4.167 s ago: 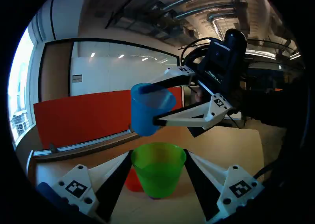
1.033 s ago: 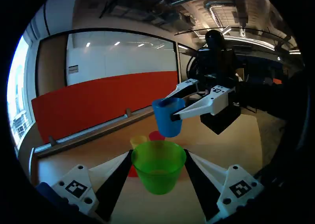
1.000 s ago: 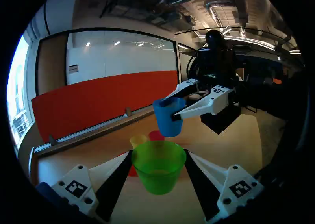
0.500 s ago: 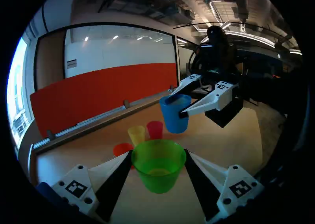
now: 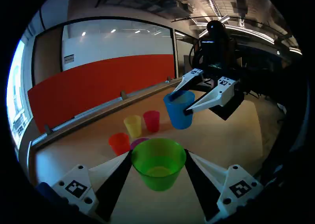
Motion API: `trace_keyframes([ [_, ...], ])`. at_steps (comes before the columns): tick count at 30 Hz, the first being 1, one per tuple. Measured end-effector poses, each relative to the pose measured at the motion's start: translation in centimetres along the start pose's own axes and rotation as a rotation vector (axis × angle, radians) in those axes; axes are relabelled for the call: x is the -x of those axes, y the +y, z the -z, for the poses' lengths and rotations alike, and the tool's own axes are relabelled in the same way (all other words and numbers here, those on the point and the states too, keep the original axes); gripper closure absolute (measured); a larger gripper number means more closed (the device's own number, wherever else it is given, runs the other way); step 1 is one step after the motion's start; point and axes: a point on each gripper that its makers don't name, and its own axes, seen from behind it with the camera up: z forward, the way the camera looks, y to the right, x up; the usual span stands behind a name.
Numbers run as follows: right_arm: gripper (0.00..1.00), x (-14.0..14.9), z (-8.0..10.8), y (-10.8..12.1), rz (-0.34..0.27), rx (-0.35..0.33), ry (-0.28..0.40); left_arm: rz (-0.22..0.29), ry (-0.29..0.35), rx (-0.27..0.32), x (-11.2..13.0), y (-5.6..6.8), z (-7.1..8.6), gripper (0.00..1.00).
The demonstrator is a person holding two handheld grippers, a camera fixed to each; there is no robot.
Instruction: Pour water
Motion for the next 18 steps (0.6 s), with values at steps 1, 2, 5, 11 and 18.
trace_keyframes([
  [1,0.09,0.2,0.0,0.0,0.001,-0.001,-0.005,0.0,-0.004,0.001,0.2,0.1,0.0,0.1],
  [2,0.09,0.5,0.1,-0.1,0.001,-0.001,-0.008,0.0,-0.007,0.001,0.4,0.1,-0.1,0.1],
  [5,0.09,1.2,0.2,-0.2,0.002,-0.003,-0.023,0.0,-0.019,0.005,1.0,0.3,-0.2,0.1],
  [11,0.09,2.7,0.2,-0.6,0.001,-0.009,-0.057,-0.002,-0.045,0.014,2.3,0.8,-0.5,0.1],
  [18,0.09,4.6,0.1,-1.1,0.001,-0.018,-0.092,-0.005,-0.075,0.024,3.7,1.4,-0.9,0.1],
])
